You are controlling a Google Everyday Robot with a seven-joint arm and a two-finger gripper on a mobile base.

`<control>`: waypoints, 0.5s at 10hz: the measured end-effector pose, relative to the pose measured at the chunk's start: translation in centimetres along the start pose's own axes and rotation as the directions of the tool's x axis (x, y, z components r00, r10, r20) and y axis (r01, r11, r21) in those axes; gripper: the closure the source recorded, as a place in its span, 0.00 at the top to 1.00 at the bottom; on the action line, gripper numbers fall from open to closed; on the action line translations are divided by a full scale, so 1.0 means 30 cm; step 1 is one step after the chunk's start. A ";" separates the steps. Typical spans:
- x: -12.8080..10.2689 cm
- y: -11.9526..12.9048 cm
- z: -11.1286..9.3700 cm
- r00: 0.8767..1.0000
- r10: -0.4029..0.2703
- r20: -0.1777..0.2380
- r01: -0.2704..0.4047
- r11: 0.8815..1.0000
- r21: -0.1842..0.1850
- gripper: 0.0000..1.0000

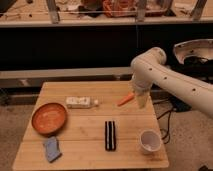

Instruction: Drag the pepper across the table

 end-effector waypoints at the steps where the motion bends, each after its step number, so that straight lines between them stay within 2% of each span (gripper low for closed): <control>1: -0.005 -0.006 0.001 1.000 -0.013 0.002 0.013 1.000 0.001 0.80; 5: -0.016 -0.039 0.027 0.996 -0.088 0.010 0.088 0.996 0.009 0.80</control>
